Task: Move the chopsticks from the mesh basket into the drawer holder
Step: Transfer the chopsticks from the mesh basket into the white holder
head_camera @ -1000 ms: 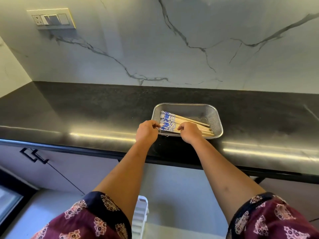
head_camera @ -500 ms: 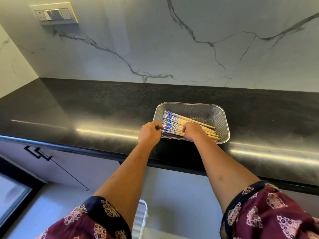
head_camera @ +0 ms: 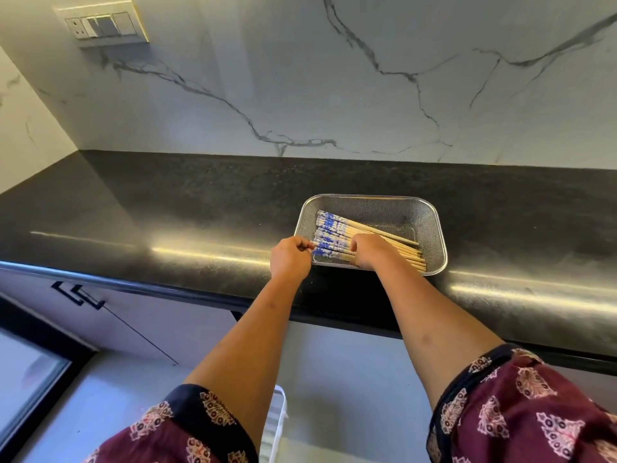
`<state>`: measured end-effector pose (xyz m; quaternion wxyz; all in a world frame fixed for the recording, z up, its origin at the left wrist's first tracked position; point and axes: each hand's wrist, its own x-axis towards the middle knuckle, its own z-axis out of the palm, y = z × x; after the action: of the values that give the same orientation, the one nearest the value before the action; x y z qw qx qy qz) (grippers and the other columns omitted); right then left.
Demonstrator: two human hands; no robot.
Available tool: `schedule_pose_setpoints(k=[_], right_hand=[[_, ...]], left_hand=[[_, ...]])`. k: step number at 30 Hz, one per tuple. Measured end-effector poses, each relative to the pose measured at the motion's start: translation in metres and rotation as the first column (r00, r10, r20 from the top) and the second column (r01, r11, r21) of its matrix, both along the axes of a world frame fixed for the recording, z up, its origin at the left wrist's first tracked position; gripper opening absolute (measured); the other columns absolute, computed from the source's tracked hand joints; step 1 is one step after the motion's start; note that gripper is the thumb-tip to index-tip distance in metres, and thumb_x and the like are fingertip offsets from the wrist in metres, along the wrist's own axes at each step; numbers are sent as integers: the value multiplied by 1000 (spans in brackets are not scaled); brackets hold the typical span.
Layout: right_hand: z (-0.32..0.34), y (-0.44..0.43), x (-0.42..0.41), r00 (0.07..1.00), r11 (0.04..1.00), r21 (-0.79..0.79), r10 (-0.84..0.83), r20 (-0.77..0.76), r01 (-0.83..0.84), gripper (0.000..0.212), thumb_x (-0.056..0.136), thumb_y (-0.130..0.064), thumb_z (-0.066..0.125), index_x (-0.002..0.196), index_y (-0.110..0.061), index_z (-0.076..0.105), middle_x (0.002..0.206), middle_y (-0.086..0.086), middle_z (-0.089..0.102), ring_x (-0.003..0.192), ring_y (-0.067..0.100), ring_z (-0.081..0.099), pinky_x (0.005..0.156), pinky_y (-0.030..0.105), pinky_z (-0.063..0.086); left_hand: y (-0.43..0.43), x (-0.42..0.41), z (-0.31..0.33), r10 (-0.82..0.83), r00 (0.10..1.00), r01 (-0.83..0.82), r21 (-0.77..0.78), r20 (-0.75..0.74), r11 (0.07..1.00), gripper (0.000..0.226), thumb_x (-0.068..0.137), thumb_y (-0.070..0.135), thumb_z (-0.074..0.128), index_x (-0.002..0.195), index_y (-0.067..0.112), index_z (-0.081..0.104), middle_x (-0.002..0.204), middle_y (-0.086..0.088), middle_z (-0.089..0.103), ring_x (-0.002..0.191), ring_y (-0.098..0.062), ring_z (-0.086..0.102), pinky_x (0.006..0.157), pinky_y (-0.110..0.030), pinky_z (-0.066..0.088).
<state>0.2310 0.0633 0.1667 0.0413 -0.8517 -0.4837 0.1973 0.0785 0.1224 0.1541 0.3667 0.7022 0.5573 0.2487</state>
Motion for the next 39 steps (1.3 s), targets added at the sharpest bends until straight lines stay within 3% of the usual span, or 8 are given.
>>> schedule_pose_setpoints(k=[10,14,17,21,25,32,35,39], right_hand=[[3,2,-1,1000,1000,-20,24,2,-24,25,94,-17,55,118,-12,63,119,10,61,112,30,55,102,43,41],[14,3,-2,999,989,139,51,-16,-48,18,96,-15,50,107,-10,63,110,11,65,101,30,61,85,37,45],[25,4,-3,980,965,254,103,-168,-58,20,97,-13,48,98,-7,66,101,11,70,92,26,67,85,40,52],[42,5,-9,907,945,309,222,-357,-110,22,99,-15,47,84,-16,63,93,8,71,80,18,70,78,30,54],[54,8,-10,870,957,216,270,-412,-194,25,99,-15,45,101,-5,68,97,9,70,84,19,68,83,30,54],[52,2,-1,866,965,235,214,-451,-115,31,100,-41,43,91,-25,68,93,-3,67,89,14,60,80,31,41],[33,-4,9,951,971,238,105,-290,-34,27,100,-25,47,110,-15,70,118,9,64,106,26,58,81,28,38],[4,-13,12,981,996,81,-12,-196,28,22,92,-7,58,108,-14,71,120,11,64,108,25,58,84,27,41]], left_hand=[[-12,2,2,40,991,-26,-110,131,994,12,89,8,61,86,17,68,95,-6,70,68,-16,66,61,-25,57],[-15,7,9,125,963,-85,-170,238,982,12,90,13,61,100,12,68,95,-5,70,79,-19,68,55,-21,52],[-17,12,16,200,922,-139,-201,331,970,28,88,26,65,112,13,62,102,-2,68,93,-19,66,80,-33,57],[-19,21,28,256,778,-15,-391,574,920,35,92,28,60,120,7,56,115,-9,64,105,-23,61,99,-40,48],[-22,22,38,324,564,183,-498,760,848,17,98,17,49,92,10,63,87,-10,67,75,-21,62,71,-34,53],[-17,16,41,494,456,66,-581,741,811,22,100,19,43,89,10,59,85,-6,65,78,-18,65,74,-37,57],[-4,8,40,584,408,-55,-619,702,783,14,99,18,45,102,9,55,95,-6,63,93,-20,65,84,-39,56],[6,-4,39,657,366,-173,-645,659,744,10,98,15,48,104,7,51,91,-6,62,91,-22,65,88,-39,56]])
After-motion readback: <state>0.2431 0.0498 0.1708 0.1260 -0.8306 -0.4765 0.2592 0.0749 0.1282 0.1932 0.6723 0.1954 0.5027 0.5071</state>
